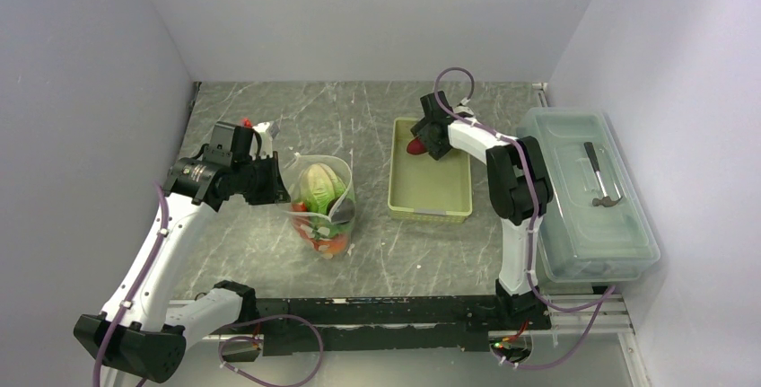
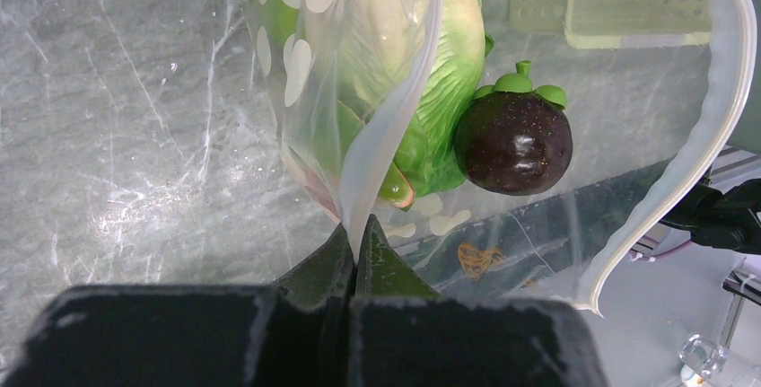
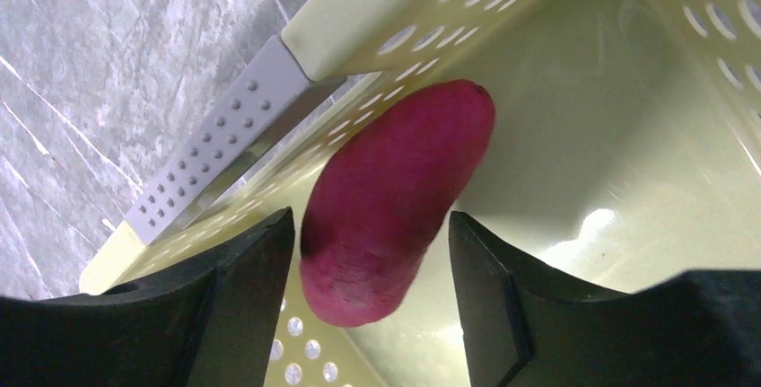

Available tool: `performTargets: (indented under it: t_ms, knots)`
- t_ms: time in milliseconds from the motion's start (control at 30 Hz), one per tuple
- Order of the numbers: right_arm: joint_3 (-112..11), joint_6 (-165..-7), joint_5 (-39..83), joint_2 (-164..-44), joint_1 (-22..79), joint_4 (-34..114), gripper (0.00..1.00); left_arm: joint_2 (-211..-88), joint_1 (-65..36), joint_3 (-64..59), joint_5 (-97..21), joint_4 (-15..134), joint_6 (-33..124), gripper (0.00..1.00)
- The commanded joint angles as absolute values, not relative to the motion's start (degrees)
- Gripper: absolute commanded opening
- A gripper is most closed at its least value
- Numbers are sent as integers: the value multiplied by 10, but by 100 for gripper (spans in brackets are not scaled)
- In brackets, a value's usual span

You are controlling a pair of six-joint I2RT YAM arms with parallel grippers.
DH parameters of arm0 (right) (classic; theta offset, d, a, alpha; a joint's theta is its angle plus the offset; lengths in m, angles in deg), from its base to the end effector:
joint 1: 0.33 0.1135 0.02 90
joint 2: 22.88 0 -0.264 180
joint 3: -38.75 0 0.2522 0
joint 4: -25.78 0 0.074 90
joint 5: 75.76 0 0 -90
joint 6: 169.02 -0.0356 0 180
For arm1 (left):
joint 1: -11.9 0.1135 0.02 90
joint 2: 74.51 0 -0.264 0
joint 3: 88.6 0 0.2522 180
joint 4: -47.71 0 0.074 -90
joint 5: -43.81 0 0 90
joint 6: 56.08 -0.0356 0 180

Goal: Place the food in the zip-top bag and seal the zipper
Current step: Pick up the fake vegetable from the bin.

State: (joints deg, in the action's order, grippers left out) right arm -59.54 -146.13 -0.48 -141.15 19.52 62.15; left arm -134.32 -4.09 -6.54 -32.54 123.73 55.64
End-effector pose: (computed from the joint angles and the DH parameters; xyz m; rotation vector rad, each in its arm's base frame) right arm 0.4189 0.1416 0.1696 1.1043 2.2775 0.2892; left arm 0.1754 -0.0590 0.3496 -0.0279 2.5637 -0.5610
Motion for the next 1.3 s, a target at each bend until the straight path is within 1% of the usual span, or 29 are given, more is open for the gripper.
performTargets:
  t_ms: [0,100,167,333,367,500,633,900,1267]
  knots:
    - [-609,-1472,-20,-1414,193,613,63,-1331,-41,-49,-318,1238,553,0]
    - [-601,-1471,-22,-1408,193,608,56,-1331,-41,-47,-318,1240,553,0]
    - [-594,-1470,-24,-1401,193,608,48,-1331,-41,-47,-318,1240,554,0]
    - [-558,-1459,-20,-1367,192,590,19,-1327,-41,-46,-314,1239,557,0]
    - [-548,-1456,-20,-1359,193,585,14,-1327,-41,-45,-314,1240,557,0]
    - [-519,-1442,-16,-1325,193,579,6,-1324,-42,-43,-315,1241,558,0]
    - [-495,-1404,-5,-1287,193,566,0,-1323,-41,-45,-316,1240,561,0]
    - [-451,-1290,37,-1189,193,566,0,-1324,-41,-49,-315,1238,566,0]
    - [-416,-1119,231,-1023,220,525,0,-1338,-41,-43,-317,1232,565,0]
